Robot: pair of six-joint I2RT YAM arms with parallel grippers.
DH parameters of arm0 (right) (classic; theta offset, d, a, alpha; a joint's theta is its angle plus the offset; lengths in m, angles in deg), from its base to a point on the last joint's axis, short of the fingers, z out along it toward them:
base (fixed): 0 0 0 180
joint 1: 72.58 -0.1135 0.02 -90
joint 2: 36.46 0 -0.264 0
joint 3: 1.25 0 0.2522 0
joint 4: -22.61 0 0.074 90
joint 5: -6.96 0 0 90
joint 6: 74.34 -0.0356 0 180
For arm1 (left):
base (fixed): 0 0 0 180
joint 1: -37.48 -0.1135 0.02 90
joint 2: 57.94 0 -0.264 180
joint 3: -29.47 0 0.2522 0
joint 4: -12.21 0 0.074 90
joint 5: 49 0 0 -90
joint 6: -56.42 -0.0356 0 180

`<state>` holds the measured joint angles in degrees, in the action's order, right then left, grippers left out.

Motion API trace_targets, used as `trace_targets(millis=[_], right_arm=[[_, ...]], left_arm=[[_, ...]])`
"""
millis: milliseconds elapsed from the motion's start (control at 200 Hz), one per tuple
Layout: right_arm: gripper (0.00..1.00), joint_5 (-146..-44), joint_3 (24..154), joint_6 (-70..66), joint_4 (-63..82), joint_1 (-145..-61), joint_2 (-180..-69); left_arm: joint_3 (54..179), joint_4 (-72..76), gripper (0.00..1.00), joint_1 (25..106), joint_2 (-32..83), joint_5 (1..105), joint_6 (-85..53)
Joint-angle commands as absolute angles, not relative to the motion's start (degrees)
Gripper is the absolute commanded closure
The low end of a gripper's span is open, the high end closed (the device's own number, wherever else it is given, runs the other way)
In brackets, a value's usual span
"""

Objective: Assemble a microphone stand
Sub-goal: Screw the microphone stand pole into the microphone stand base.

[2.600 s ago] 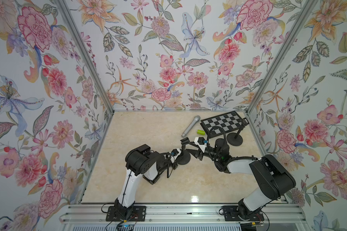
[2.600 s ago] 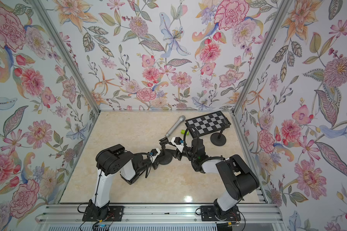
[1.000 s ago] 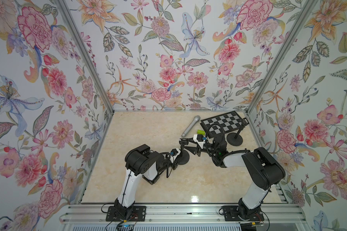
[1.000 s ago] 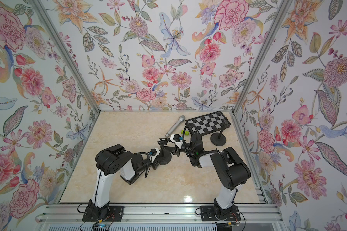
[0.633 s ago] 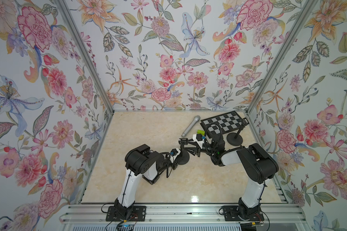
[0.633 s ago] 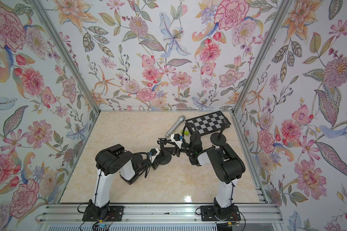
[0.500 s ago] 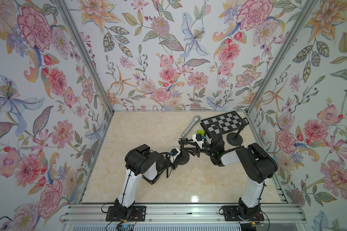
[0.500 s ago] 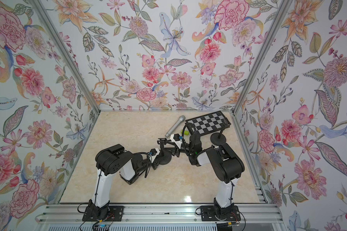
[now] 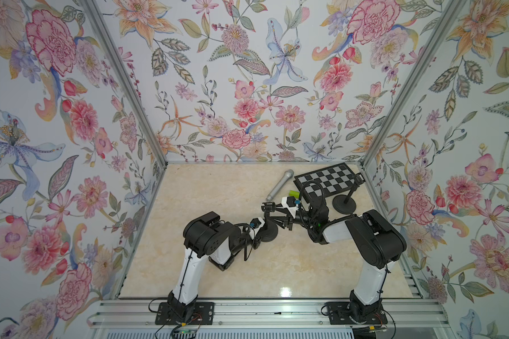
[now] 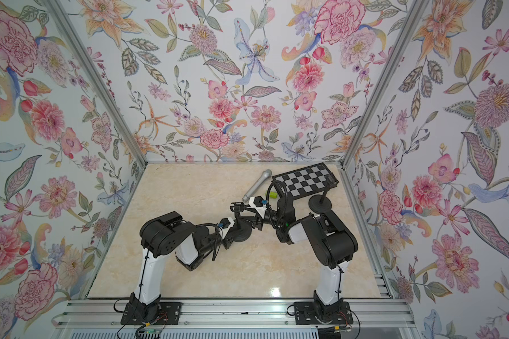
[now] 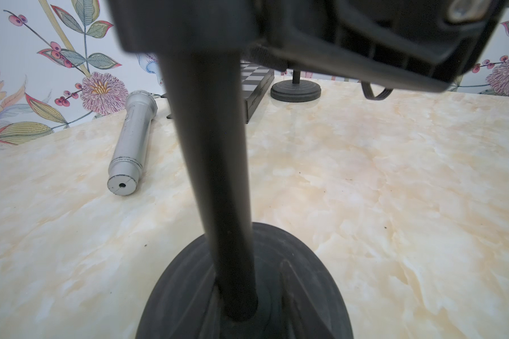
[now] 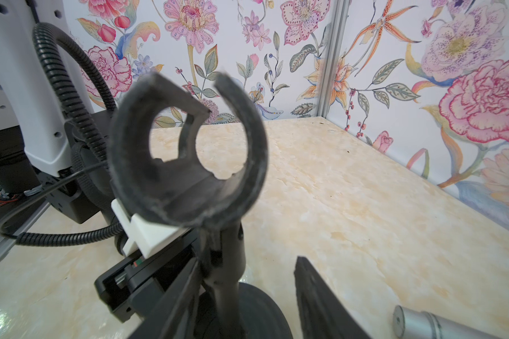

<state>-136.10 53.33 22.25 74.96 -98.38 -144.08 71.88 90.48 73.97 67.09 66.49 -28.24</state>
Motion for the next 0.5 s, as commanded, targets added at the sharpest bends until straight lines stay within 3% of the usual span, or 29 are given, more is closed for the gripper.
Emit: trace_targets(millis=[0,325,490], right_arm=[[0.46,-136.7,54.0,21.7,78.2,-98.2,-145.3],[0.48,-140.3,56.8,17.9,77.9,-101.8,-145.5],[0.56,-137.1,57.5,16.7,78.2,-103.7,-146.1]], left_arm=[[70.1,103.8,0.67,73.8,70.6,67.5,-30.2],[69.8,103.8,0.68,73.8,70.8,67.5,-30.8],[70.1,103.8,0.68,73.8,71.0,67.6,-30.6]])
